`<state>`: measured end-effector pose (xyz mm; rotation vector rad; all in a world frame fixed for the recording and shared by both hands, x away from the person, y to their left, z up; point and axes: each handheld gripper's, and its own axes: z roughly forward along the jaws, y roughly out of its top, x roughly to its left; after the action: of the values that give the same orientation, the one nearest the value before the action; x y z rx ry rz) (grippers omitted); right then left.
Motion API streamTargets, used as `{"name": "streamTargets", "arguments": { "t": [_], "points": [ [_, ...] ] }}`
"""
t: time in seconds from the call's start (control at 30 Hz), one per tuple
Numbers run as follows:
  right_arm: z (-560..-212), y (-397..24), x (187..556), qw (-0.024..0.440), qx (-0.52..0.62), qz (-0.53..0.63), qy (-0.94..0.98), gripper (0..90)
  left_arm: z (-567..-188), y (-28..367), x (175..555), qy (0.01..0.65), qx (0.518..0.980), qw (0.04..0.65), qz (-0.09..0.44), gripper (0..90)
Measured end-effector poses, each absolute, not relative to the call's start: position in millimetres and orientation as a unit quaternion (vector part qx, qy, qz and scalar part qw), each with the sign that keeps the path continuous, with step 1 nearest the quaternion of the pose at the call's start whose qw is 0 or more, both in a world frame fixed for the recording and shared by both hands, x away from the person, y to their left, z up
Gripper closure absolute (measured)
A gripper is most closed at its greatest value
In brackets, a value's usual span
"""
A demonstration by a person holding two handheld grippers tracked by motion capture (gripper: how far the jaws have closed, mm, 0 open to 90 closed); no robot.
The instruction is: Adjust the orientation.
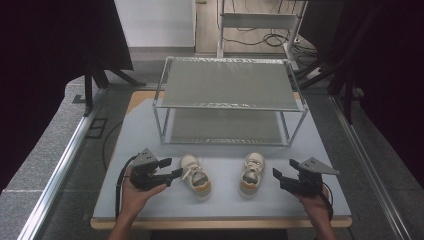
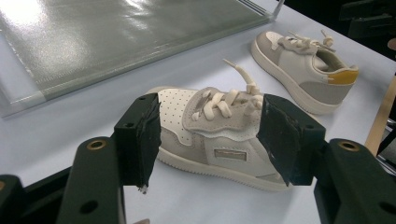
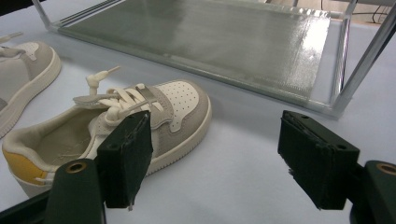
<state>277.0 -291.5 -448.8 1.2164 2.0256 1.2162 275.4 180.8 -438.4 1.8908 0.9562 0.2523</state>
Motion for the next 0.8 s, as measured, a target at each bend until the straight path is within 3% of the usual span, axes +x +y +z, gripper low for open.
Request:
{"name": "streamTargets", "arguments": {
  "t": [0.8],
  "points": [
    [-447.7, -268.2, 276.8, 0.22, 0.406, 0.455, 0.761, 33.9, -438.1, 184.7, 269.1, 0.393, 0.778, 0.48, 0.1, 39.0]
  ]
}}
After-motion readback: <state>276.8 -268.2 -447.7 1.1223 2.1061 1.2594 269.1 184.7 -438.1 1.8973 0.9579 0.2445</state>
